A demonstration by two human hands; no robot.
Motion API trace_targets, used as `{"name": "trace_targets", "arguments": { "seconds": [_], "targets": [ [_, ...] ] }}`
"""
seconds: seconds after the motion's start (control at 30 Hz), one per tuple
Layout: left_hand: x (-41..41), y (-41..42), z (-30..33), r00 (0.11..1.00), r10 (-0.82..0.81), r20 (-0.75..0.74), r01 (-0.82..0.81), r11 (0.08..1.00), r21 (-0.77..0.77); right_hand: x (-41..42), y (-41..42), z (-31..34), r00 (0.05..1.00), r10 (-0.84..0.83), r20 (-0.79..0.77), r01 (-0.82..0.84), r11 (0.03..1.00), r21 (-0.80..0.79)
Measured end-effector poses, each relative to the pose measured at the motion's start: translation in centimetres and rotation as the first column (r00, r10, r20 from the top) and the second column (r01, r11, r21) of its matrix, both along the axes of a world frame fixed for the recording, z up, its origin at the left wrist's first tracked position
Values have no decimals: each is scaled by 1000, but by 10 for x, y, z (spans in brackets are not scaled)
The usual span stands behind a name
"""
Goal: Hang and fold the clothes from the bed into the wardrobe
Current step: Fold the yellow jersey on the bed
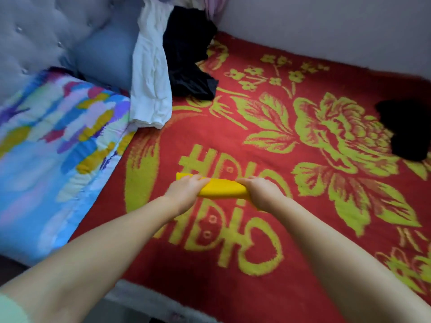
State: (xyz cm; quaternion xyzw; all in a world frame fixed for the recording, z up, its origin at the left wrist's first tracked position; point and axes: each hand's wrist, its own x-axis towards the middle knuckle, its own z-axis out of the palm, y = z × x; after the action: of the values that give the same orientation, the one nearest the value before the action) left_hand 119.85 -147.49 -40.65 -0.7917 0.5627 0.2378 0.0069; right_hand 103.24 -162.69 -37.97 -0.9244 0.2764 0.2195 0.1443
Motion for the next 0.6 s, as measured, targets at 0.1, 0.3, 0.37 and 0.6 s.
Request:
{"name": "trace_targets", "arguments": {
  "seconds": [0.1,0.3,0.37,0.6],
  "targets": [
    [11,50,42,995,94,11,-94,995,-34,21,33,37,991,126,50,-127,992,3],
    [-4,181,106,928,371,46,-364,924,-118,63,119,92,878,465,109,-464,885,-42],
    [-23,229,118,883,466,59,-457,881,-118,69,155,105,812,572,111,-570,820,-53],
    [-98,408,148,691,713,118,-712,700,-58,84,322,130,529,848,37,-849,529,2]
  ]
}}
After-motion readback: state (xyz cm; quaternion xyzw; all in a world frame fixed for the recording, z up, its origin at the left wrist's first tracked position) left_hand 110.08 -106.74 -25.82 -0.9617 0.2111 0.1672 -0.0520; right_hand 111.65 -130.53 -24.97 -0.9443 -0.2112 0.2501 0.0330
